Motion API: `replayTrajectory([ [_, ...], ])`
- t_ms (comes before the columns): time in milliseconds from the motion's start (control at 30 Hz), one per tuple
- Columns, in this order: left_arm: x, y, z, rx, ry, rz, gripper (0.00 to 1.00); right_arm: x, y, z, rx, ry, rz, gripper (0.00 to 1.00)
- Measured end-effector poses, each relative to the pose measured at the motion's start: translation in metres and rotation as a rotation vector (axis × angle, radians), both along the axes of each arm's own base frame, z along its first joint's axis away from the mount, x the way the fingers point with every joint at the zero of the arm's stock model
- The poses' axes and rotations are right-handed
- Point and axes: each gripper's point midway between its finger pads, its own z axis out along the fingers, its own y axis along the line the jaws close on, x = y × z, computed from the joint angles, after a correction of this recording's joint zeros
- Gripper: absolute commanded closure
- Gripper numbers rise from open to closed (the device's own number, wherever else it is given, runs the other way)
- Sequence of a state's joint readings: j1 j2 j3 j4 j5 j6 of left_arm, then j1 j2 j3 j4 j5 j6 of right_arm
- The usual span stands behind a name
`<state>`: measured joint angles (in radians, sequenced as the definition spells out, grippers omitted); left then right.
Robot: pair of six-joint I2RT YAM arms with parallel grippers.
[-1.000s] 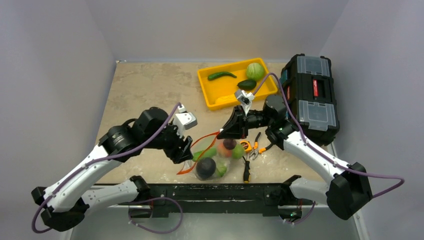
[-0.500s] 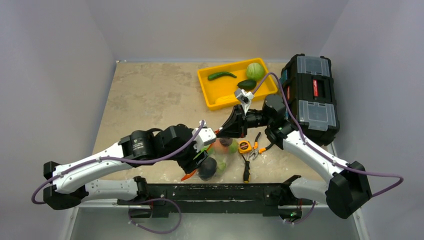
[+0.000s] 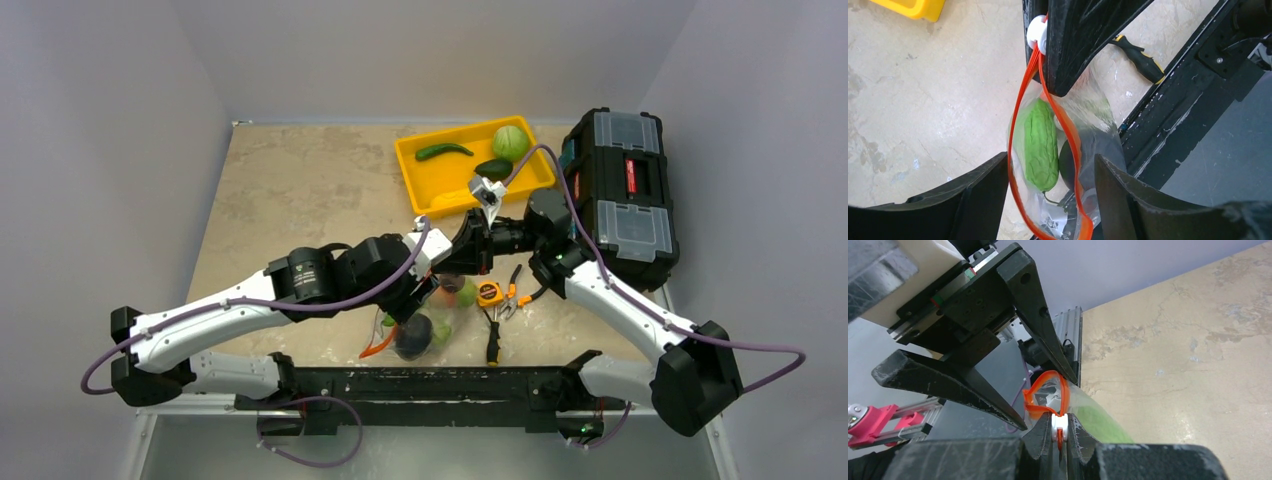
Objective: Place the food in the zip-top bag and seal the zipper
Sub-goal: Zip the zipper food storage bag at the center of the board.
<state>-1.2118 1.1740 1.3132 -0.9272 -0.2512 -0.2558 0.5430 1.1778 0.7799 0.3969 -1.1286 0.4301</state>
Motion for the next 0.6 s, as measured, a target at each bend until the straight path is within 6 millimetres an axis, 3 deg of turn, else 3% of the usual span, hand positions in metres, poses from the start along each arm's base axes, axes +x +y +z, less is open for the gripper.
replayTrajectory([
  [133,0.001,-0.004,0.009,-0.051,-0.008,0.007,0.28,0.0,0.001,0.0,-0.001,0.005,-0.006,1.0],
  [367,0.004,-0.004,0.048,-0.195,-0.073,0.022,0.21,-0.005,0.003,0.0,-0.009,0.016,0.007,1.0],
  [533,0.012,-0.007,0.05,-0.232,-0.062,0.03,0.21,-0.011,0.004,0.003,-0.013,0.017,0.018,1.0],
  [600,0.019,-0.006,0.042,-0.233,-0.041,0.044,0.25,-0.013,0.004,0.005,-0.015,0.019,0.024,1.0],
])
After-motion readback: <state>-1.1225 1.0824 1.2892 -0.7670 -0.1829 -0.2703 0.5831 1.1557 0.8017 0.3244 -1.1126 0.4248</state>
